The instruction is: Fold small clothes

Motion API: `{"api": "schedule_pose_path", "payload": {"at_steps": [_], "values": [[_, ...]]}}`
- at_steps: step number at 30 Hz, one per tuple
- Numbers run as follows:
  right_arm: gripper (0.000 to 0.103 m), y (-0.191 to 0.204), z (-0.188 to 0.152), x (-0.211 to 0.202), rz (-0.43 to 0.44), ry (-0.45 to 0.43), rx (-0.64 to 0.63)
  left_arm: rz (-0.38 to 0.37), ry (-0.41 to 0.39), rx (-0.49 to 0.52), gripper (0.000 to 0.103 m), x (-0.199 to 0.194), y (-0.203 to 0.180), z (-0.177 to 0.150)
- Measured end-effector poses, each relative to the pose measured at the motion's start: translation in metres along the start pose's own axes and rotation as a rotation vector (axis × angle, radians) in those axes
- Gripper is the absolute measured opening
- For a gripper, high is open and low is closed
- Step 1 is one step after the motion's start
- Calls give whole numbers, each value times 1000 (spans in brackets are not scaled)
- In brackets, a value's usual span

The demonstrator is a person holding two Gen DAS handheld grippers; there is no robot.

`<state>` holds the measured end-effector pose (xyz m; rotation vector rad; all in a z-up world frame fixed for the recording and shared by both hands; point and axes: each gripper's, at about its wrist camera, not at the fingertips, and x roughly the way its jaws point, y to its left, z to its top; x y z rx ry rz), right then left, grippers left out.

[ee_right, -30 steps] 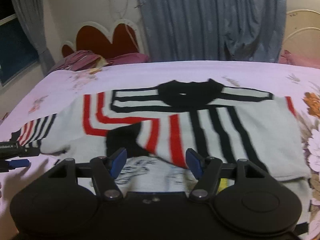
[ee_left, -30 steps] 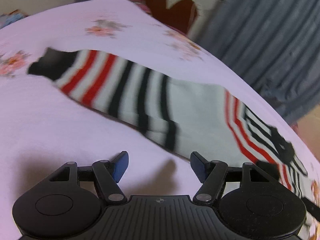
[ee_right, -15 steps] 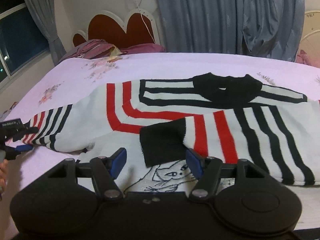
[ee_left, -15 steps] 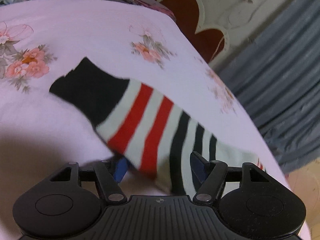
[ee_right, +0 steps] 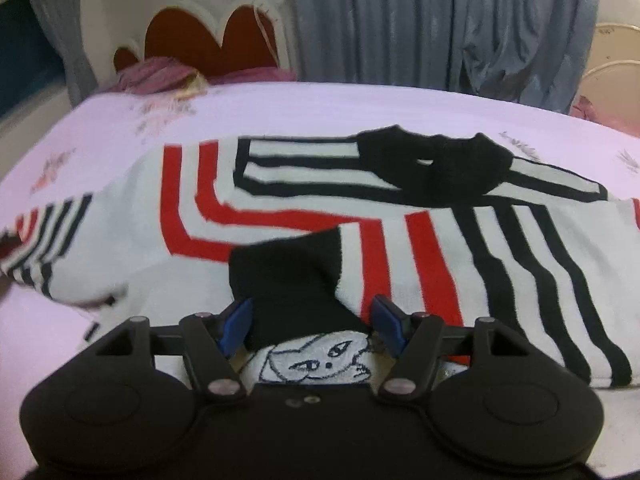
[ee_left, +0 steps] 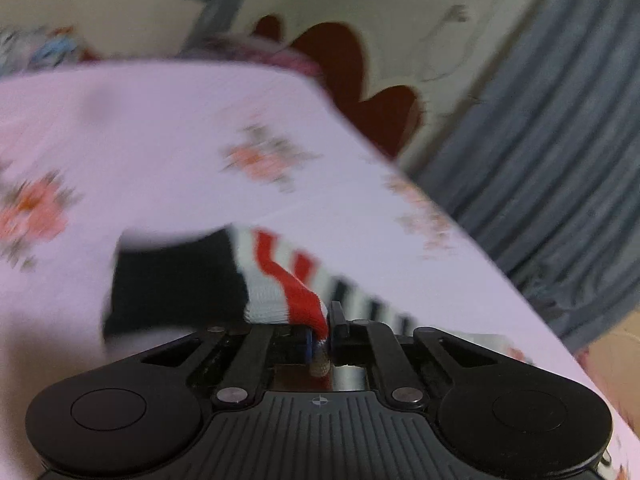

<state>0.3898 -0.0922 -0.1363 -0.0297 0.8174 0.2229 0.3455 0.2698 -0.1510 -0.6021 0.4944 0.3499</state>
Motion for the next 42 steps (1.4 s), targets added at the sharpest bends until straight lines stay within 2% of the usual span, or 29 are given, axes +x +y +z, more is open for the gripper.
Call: {"api": "schedule_pose_path", "payload": {"at_steps": [4, 8, 12, 15, 17, 19, 21, 22, 23, 24, 26, 30, 36, 42], "values": [[65, -6, 6, -12, 25, -30, 45, -150, -4, 147, 7, -18, -64, -3], [65, -23, 7, -29, 14, -60, 79, -328, 76, 264, 7, -23, -137, -29], [65, -50, 1, -47, -16, -78, 130, -468, 204, 384, 7, -16, -205, -80], [65, -71, -7, -59, -54, -85, 160, -507, 305, 512, 7, -10, -241, -126], [65, -84, -13, -65, -71, -78, 179, -483, 377, 595, 7, -4, -256, -153], [65, -92, -18, -70, -77, -78, 192, -451, 403, 691, 11, -1, -264, -170], [65, -97, -21, -74, -80, -83, 200, -453, 393, 711, 31, -3, -265, -171], [66, -98, -22, -76, -75, -88, 205, -452, 401, 708, 56, -4, -265, -169], [66, -98, -22, -78, -67, -93, 209, -444, 398, 707, 76, -6, -266, -166], [66, -97, -21, -79, -61, -97, 209, -436, 383, 710, 79, -10, -268, -163], [67, -93, -17, -79, -48, -105, 199, -421, 350, 724, 79, -19, -264, -163], [67, -81, -8, -77, -18, -113, 165, -376, 350, 710, 79, -24, -251, -151], [67, -51, 2, -65, 23, -105, 77, -271, 269, 728, 79, -38, -207, -127], [67, -8, 8, -43, 61, -86, -51, -142, 240, 618, 79, -37, -156, -101]]}}
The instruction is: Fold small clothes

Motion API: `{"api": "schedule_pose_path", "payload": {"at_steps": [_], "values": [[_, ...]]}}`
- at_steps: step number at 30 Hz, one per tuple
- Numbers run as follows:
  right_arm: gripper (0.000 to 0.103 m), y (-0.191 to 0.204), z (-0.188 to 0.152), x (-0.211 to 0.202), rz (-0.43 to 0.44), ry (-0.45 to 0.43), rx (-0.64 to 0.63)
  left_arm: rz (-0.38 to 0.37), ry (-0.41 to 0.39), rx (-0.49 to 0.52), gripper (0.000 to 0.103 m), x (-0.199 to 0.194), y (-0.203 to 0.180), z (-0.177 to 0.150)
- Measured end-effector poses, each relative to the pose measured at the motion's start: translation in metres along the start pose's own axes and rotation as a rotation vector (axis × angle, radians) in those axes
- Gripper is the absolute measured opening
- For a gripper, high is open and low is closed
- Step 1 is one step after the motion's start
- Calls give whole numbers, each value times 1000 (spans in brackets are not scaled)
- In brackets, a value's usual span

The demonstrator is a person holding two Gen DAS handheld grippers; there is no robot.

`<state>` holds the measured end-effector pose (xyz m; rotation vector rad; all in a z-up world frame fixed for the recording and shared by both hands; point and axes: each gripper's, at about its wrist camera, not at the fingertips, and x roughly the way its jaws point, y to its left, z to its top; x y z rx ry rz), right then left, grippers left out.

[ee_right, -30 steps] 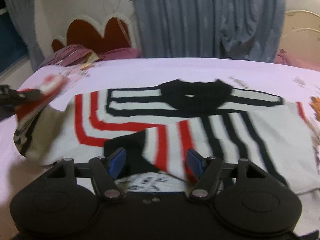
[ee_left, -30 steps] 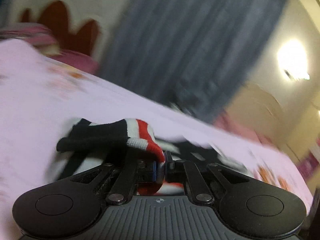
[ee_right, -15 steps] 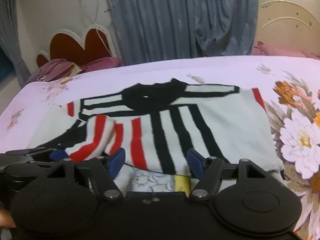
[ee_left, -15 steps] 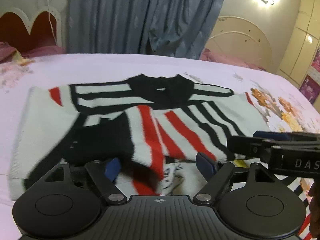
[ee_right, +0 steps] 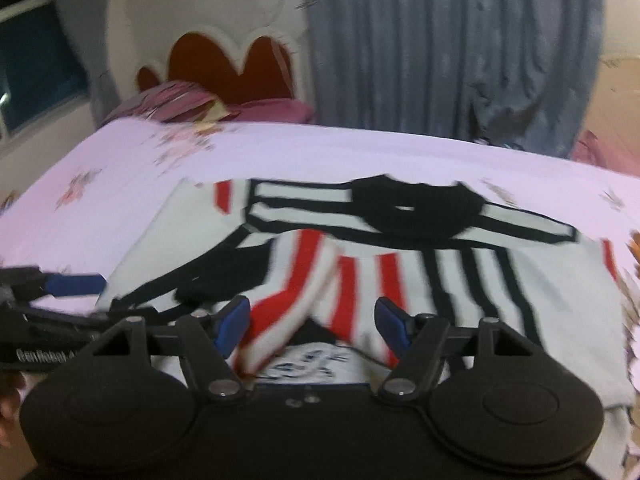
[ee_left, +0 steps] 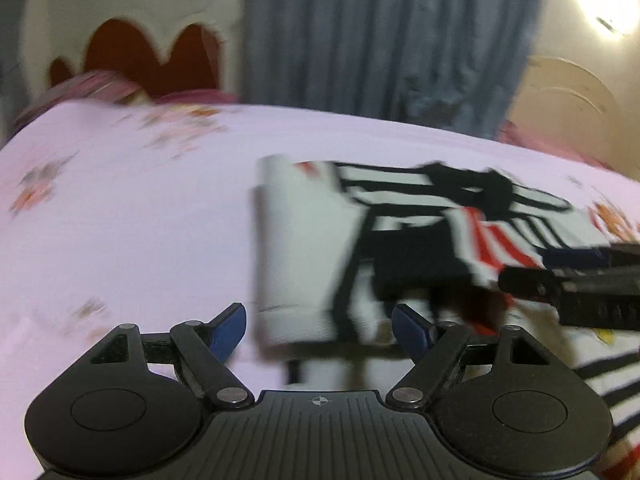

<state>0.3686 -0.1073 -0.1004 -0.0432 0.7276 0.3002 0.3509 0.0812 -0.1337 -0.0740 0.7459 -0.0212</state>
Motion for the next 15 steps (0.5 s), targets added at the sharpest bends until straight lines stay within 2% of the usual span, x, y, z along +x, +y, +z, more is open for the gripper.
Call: {"api": "schedule_pose_path", "payload": {"at_steps": [3, 5, 8, 10, 11, 13, 15], "values": [[67, 23, -1, 9, 3, -4, -81, 11, 34, -52, 79, 8, 19, -6], [66, 38, -3, 20, -32, 15, -161, 13, 45, -41, 79, 13, 21, -10], [57, 45, -8, 35, -85, 51, -220, 12, 60, -35, 79, 20, 22, -16], [36, 42, -9, 36, -103, 46, -217, 5, 66, -52, 79, 22, 23, -20], [31, 38, -8, 36, -98, 43, -198, 4, 69, -52, 79, 22, 23, -22], [13, 28, -4, 33, -70, 36, -146, 13, 63, -28, 79, 24, 19, -24], [8, 16, 4, 27, -43, 7, -68, 13, 52, 0, 79, 24, 12, -23]]}}
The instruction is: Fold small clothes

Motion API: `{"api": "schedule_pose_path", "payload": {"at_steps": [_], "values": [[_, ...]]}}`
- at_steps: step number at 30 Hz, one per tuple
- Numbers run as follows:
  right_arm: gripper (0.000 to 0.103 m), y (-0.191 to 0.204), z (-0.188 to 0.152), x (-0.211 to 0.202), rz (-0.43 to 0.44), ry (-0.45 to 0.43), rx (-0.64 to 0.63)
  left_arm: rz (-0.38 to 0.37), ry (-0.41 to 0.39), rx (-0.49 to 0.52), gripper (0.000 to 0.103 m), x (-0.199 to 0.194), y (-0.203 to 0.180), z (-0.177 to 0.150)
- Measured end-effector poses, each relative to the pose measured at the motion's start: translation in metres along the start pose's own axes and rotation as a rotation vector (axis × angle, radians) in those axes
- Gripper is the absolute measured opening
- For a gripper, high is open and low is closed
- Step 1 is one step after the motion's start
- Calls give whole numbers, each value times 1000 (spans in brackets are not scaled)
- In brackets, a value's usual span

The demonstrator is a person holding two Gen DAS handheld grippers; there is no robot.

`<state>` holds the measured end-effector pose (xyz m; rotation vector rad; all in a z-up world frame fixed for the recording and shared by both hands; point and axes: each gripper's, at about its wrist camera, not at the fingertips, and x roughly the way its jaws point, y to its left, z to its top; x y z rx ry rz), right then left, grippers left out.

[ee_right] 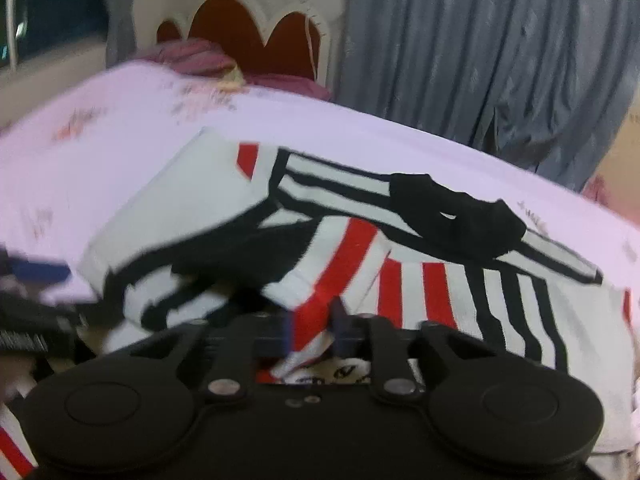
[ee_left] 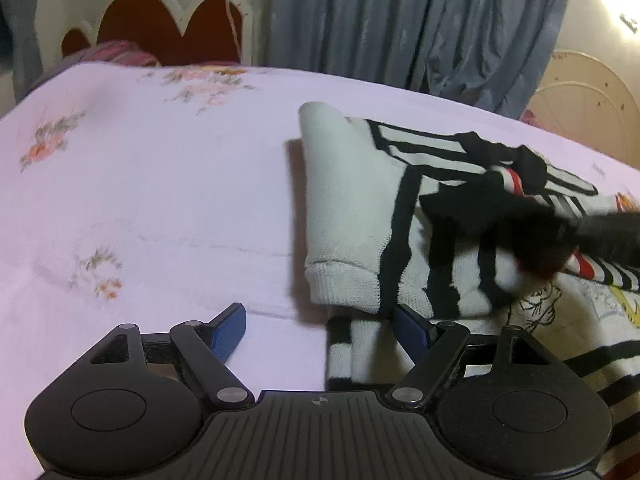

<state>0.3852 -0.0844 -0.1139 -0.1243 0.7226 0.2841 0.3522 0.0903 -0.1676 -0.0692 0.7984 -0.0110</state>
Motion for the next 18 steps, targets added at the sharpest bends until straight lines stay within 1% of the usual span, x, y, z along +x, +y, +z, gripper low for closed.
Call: {"api": "schedule_pose_path", "payload": {"at_steps": [3, 6, 9, 10, 11, 12, 13, 14, 16, 18], "values": [[8, -32, 16, -16, 31, -63, 171, -12, -20, 31, 79, 1, -11, 3], [7, -72, 23, -26, 25, -91, 306, -10, -43, 60, 79, 6, -20, 7], [7, -109, 13, -27, -21, -71, 399, -9, -51, 42, 79, 14, -24, 9], [7, -121, 5, -25, -27, -46, 444, -8, -60, 34, 79, 15, -25, 10], [8, -131, -3, -20, -12, -8, 486, 0, -69, 32, 77, 15, -25, 10], [13, -139, -14, -15, 15, 27, 527, 7, -81, 28, 70, 15, -25, 9], [22, -146, -24, -13, 17, 49, 567, 2, -76, 12, 53, 16, -22, 10], [25, -149, -30, -13, 6, 56, 582, -10, -66, -12, 49, 18, -18, 9], [39, -158, -40, -17, -26, 50, 606, -29, -68, -72, 47, 18, -8, 9], [43, -164, -44, -22, -22, 39, 629, -42, -70, -119, 47, 16, -4, 9]]}}
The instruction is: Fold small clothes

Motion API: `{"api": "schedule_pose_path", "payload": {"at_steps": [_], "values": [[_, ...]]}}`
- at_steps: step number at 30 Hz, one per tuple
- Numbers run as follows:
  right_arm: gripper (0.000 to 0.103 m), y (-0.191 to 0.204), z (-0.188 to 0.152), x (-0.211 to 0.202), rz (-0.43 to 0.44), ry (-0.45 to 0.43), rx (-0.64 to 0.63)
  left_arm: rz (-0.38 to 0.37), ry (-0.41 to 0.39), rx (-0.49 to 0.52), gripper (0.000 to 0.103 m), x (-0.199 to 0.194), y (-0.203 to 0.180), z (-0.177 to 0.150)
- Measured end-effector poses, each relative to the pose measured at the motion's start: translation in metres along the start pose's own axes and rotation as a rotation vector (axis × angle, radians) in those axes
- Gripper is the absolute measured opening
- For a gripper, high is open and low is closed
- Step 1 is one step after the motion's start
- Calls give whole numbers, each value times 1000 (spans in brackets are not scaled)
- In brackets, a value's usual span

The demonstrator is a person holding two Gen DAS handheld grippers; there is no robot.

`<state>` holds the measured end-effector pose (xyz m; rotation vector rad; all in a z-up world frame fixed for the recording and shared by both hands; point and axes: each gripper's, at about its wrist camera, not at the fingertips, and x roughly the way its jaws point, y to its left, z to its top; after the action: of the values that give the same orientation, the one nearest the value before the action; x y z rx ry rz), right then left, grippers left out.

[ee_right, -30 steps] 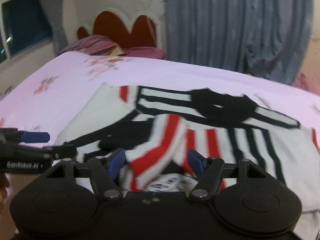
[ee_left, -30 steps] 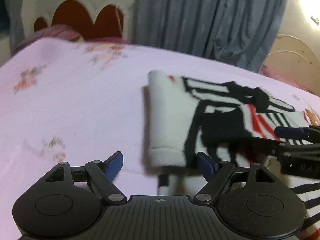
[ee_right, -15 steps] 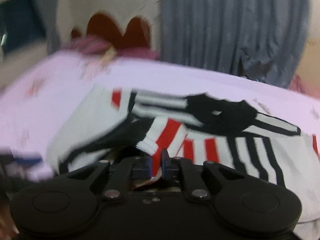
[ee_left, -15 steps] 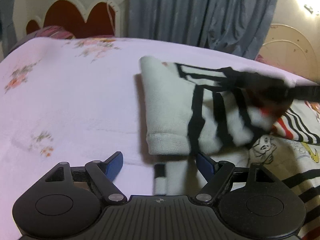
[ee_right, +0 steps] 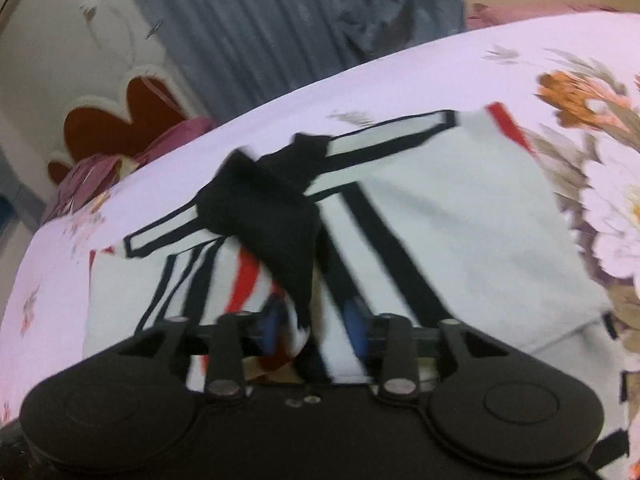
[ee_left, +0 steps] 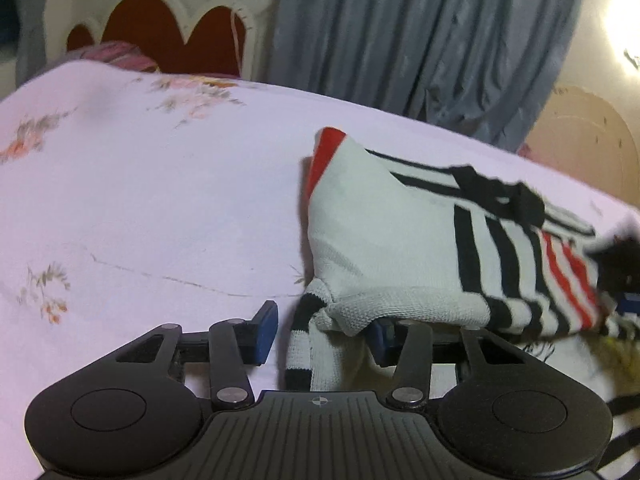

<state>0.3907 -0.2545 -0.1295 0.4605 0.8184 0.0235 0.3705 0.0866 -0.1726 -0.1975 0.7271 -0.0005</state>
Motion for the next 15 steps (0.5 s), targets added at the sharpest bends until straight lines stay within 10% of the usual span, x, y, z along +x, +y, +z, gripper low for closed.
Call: {"api": "schedule_pose_path", "payload": {"at_steps": [15], "values": [[7, -10, -1, -17, -59, -88, -62, -17, 37, -63, 47, 6, 4, 2]]}}
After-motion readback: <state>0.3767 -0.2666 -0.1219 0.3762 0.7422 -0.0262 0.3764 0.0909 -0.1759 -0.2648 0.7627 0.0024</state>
